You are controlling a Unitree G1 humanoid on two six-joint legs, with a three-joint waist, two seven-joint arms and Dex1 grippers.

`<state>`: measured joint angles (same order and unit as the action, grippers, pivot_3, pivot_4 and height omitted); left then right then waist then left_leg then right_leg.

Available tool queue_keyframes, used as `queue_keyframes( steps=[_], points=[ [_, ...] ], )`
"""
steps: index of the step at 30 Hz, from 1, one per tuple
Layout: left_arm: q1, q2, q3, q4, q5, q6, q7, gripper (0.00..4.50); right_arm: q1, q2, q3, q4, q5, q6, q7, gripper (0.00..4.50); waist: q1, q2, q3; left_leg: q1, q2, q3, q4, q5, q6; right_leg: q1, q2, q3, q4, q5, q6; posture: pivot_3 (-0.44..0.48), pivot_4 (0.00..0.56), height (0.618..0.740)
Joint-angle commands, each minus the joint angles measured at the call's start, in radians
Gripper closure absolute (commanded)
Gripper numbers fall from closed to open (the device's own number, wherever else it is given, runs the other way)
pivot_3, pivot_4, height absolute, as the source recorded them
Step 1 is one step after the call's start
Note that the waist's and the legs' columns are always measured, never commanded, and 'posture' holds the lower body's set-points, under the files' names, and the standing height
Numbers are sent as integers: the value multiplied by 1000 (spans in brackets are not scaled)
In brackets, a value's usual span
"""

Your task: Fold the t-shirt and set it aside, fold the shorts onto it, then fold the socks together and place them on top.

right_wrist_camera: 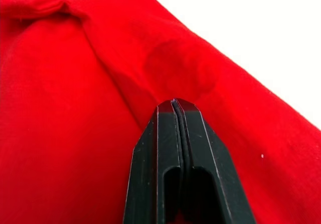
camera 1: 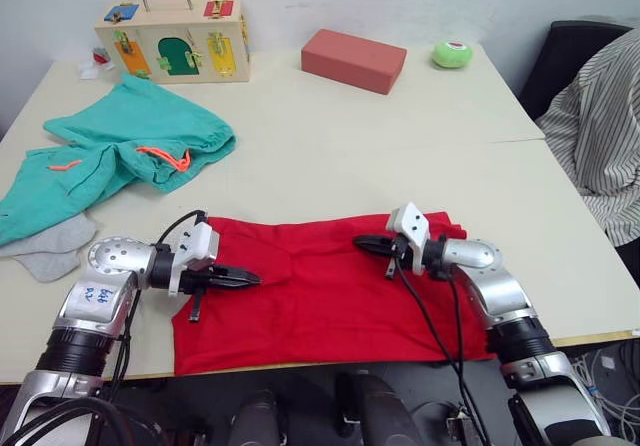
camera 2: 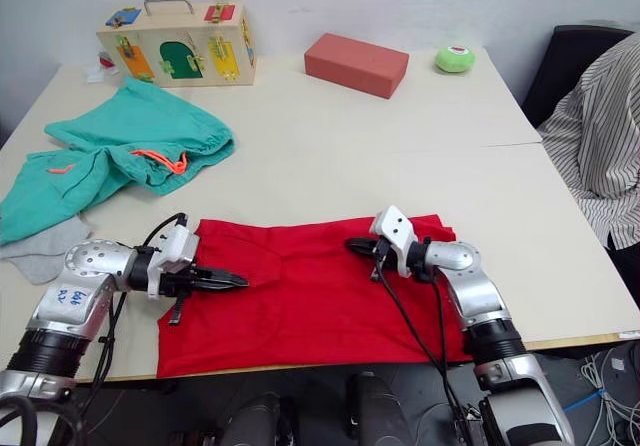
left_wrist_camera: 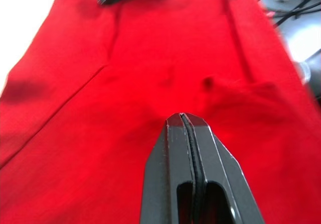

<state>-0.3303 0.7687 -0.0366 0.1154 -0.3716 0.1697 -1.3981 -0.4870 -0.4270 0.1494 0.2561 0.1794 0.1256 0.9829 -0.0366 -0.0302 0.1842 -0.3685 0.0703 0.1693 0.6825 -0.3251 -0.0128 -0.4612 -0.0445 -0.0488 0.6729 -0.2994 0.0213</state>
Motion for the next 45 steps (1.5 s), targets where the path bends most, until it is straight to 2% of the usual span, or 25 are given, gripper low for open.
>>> queue_keyframes(
  steps=[1,4,7,12,15,18,23,25,28,32,41,45],
  points=[
    [-9,-14,76,-50,-56,36,66,4500,-7,-16,-24,-114,37,24,10,4485,0,0,0,0,0,0,0,0,0,0,0,0,0,0,0,0,150,740],
    [-72,-90,130,-6,-32,40,248,4500,-30,28,-27,-206,74,89,-34,4485,4,0,0,0,0,-1,0,0,0,0,0,0,0,0,0,0,150,740],
    [-98,-147,123,47,48,18,396,4500,-44,89,19,-209,36,99,-91,4485,2,0,0,1,0,-1,1,0,0,1,0,0,1,0,0,0,150,740],
    [-72,-199,79,69,140,-13,516,4500,-51,212,92,-121,-76,51,-235,4485,-3,0,0,-1,0,-1,0,0,0,-1,0,-1,0,0,0,0,150,740],
    [-49,-236,89,64,161,-4,604,4500,-36,240,104,-66,-134,14,-313,4485,-3,0,0,-1,0,0,0,0,0,-1,0,-1,0,0,0,0,150,740],
    [-18,-255,92,53,200,4,698,4500,-14,209,67,-1,-175,-38,-387,4485,3,-1,-1,-1,-1,-1,0,0,0,-1,-1,0,0,0,0,0,150,740],
    [22,-275,107,34,200,28,778,4500,11,133,1,82,-174,-144,-417,4485,8,-3,-2,2,-2,-1,0,0,1,3,-2,0,0,0,0,0,150,740],
    [54,-288,126,31,205,26,825,4500,45,77,-95,124,-115,-153,-414,4485,7,-3,-2,8,-1,-1,-1,-1,1,10,-2,-1,-2,0,0,0,150,740],
    [84,-297,136,20,198,27,848,4500,85,-11,-187,166,-53,-198,-350,4485,9,-3,-4,20,-2,-2,-10,-1,1,23,-2,-2,-11,1,1,0,150,740],
    [98,-297,135,17,192,22,838,4500,96,-51,-258,217,-8,-208,-342,4485,4,-4,-5,33,-2,-1,-19,-2,1,34,-2,-1,-16,1,1,0,150,740],
    [99,-310,150,57,167,-35,810,4500,73,-138,-376,396,40,-285,-324,4485,8,-3,-6,34,-2,1,-20,-2,-1,34,-1,-1,-17,1,1,0,150,740],
    [81,-323,184,60,73,-99,707,4500,75,-163,-451,303,199,-207,-167,4485,7,-1,-4,33,-2,1,-20,-2,-1,33,-1,0,-17,1,1,0,150,740]
  ],
)
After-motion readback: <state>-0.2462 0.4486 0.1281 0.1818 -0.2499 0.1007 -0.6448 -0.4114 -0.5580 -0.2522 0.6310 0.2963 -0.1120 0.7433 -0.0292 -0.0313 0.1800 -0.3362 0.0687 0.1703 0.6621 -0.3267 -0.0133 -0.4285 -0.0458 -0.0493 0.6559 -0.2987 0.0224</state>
